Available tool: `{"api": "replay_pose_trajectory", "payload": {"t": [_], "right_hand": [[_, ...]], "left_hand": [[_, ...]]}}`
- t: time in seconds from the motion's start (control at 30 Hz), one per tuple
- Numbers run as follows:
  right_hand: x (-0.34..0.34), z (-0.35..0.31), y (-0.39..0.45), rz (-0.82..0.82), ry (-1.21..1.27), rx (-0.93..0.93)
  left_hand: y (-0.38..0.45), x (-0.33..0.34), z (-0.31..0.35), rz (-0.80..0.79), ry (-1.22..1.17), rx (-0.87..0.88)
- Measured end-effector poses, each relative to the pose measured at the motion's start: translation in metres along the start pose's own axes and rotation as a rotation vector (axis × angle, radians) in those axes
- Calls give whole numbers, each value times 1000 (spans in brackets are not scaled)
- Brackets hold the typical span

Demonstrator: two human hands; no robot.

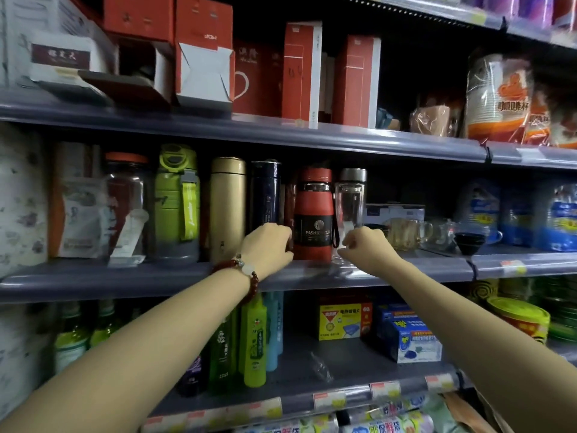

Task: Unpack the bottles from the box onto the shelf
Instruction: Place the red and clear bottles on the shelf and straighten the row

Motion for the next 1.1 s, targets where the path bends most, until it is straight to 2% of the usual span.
{"api": "replay_pose_trajectory", "payload": {"t": [0.17,0.3,0.5,0.67,0.8,0.97,1.1], "right_hand": [[8,-54,1,5,52,-154],[28,-90,4,-56,82,-229],[62,-109,16,-143,160,-112],[81,-98,29,-135,304,26],[88,-94,37,-115,481,49],[98,-91,46,-85,643,29],[101,-89,48,-33,626,22]], "left_hand": [[-16,-26,-44,39,53,-94],[-33,-40,-86,60,95,-213],[-47,-40,-117,-21,101,-331],[-42,-20,-122,-88,-131,-471],[-32,0,-120,-153,-351,-523],[-18,21,-129,-74,-634,-610],[-15,26,-129,17,-606,-648]]}}
Point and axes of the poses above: each hand's wrist, its own y-axis towards the middle knuckle, its own x-axis out of the palm, z = x × y, the point moved 6 cm from there along y, towards the middle knuckle, and after that the axes turned 4 degrees about y, right-handed, at the moved point
